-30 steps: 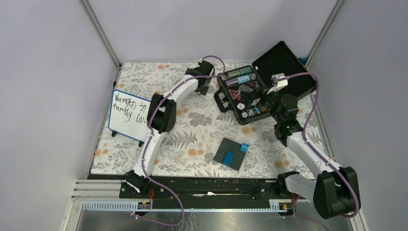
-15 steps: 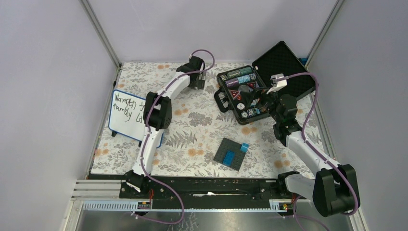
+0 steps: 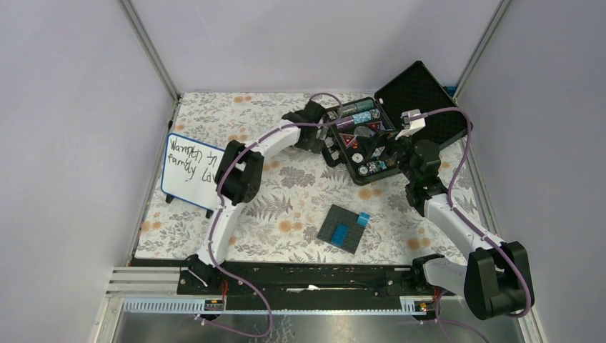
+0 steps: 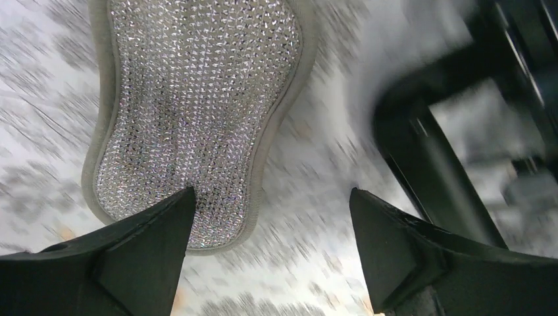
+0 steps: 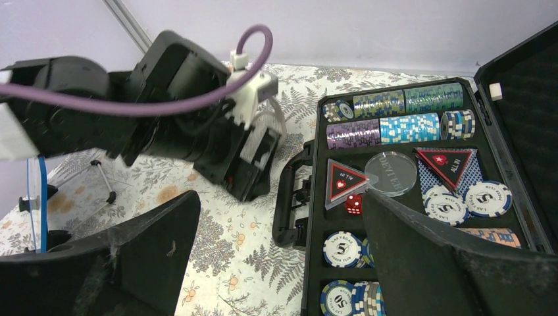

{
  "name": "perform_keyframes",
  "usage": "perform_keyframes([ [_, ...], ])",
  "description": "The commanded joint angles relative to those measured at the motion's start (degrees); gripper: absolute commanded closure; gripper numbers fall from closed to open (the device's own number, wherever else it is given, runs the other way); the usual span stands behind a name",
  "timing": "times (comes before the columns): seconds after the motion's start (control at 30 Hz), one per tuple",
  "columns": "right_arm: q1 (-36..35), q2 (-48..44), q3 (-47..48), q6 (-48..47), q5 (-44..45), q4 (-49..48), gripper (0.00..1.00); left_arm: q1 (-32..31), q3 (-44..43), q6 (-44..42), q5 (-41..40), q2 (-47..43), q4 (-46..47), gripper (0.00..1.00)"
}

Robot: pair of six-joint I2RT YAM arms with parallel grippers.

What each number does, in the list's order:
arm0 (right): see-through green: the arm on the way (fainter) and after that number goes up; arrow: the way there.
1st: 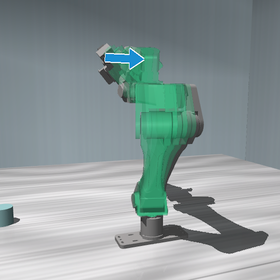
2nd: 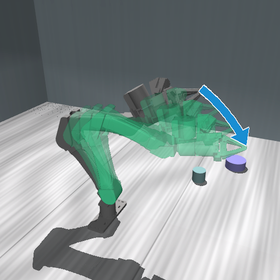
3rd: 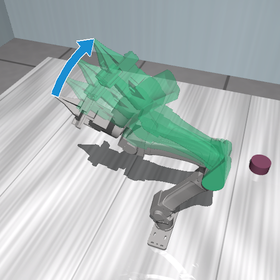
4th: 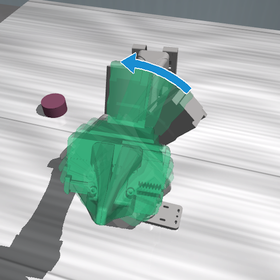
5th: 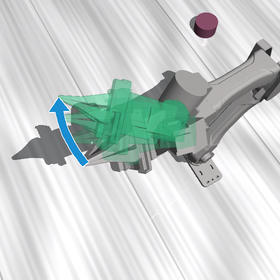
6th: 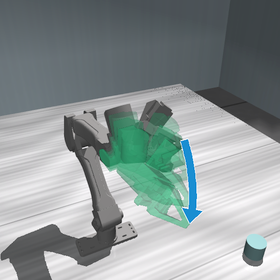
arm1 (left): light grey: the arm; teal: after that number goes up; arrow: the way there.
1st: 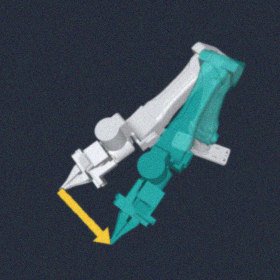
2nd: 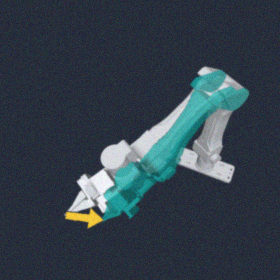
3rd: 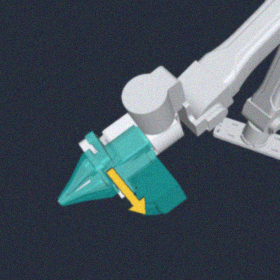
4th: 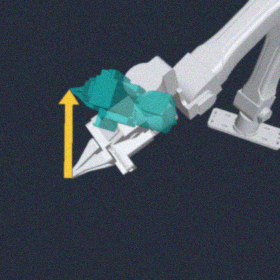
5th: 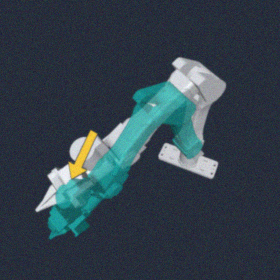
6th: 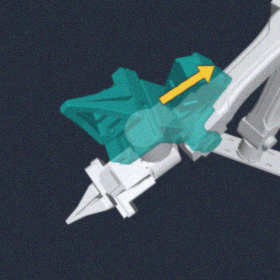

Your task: Erase the whiteboard

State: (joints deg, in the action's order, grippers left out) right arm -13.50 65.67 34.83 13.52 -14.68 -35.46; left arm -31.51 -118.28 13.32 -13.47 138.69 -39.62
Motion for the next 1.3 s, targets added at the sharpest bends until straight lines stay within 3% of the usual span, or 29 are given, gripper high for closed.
perform_keyframes([
  [0.0,-0.3,-0.89,-0.33,-0.09,-0.6,-3.96,0.01,-3.84,11.44,3.32,5.17,-3.91,-8.04,0.13],
  [0.17,-0.22,-1.62,-1.4,-0.14,-0.36,-5.05,0.01,-6.16,18.15,7.64,5.77,-11.03,-6.21,0.15],
  [0.43,-0.28,-2.94,-2.83,-0.3,0.45,-6.74,0.01,-7.52,15.3,9.01,1.15,-17.56,-2.95,0.12],
  [0.57,-0.28,-4.12,-3.31,-0.97,1.58,-6.38,0.01,-7.52,9.62,7.18,-0.31,-14.31,-3.91,0.03],
  [0.77,-0.23,-5.01,-3.73,-1.36,1.93,-6.54,0.01,-7.31,1.06,7.1,-7.37,-7.01,-9.46,0.04],
  [0.93,-0.28,-4.83,-3.86,-1.44,2.12,-6.72,0.01,-5.95,1.85,7.49,-8.22,-4.9,-10.09,0.24],
  [1.13,-0.28,-4.2,-3.56,-1.34,1.77,-6.81,0.01,-5.4,8.39,7.95,-5.41,-5.52,-7.38,0.26],
  [1.27,-0.27,-3.72,-3.09,-1.2,1.32,-6.26,0.01,-5.41,10.58,8.12,-3.51,-4.67,-6.44,0.49],
])
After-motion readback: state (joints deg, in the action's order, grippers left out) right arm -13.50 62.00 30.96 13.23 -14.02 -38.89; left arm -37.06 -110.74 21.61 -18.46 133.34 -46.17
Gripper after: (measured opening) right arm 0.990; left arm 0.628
